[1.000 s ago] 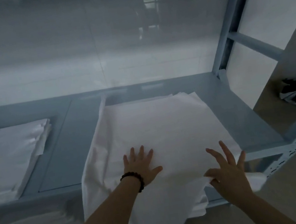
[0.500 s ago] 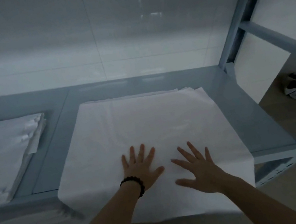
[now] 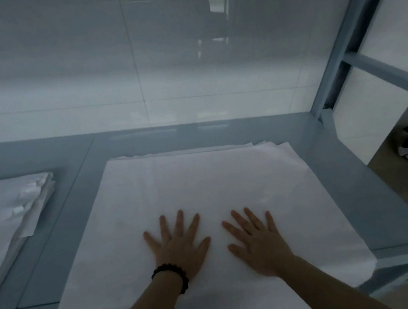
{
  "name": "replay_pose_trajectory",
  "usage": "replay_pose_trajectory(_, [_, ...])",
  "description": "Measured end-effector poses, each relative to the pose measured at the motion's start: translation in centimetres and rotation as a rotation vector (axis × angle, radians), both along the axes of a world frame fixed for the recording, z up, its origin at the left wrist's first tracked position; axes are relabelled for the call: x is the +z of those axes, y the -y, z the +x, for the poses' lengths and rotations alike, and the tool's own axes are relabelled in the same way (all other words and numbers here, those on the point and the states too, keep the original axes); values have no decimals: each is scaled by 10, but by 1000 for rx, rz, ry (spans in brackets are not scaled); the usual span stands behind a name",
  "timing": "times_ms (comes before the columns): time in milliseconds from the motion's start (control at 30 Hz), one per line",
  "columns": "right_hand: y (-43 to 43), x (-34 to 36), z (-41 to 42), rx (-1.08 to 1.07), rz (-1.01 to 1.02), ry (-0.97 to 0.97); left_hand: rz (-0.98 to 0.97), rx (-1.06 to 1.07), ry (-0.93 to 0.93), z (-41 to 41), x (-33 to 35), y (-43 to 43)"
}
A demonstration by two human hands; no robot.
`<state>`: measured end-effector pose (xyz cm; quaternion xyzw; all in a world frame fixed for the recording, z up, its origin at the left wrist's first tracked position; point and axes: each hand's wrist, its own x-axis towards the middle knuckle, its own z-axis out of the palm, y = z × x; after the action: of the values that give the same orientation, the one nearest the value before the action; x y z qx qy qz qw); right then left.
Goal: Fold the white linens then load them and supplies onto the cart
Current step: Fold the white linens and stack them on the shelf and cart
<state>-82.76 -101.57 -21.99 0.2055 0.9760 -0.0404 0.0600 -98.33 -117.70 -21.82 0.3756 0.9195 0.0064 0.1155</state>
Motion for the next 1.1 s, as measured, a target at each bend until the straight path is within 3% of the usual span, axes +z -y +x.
replay_pose_trajectory(200, [-71, 3, -21, -90, 41, -2, -32, 114, -45, -57, 0, -11])
replay_pose_trajectory(400, [-171, 13, -13, -576, 18, 36, -21, 229, -85, -87, -8, -21])
replay_pose_trajectory(467, [-173, 14, -33, -540, 11, 7, -27, 254, -96, -94, -9, -28])
replay_pose_trajectory(600, [-164, 5, -77, -162, 14, -71, -8, 288, -106, -104, -11, -38])
replay_pose_trajectory(667, [-191, 6, -77, -265, 6, -61, 5, 288, -133, -105, -14, -38])
replay_pose_trajectory(800, [-244, 15, -59, -670, 37, -8, 30, 293, -166, -104, -18, -38])
replay_pose_trajectory(867, [-238, 12, -74, -583, 104, -62, 27, 290, -162, -103, -16, -38])
replay_pose_trajectory(967, [-229, 5, -86, -364, 26, -68, 33, 293, -167, -101, -15, -37])
replay_pose_trajectory(1100, [-242, 16, -74, -728, 38, -33, 52, 297, -169, -101, -15, -37])
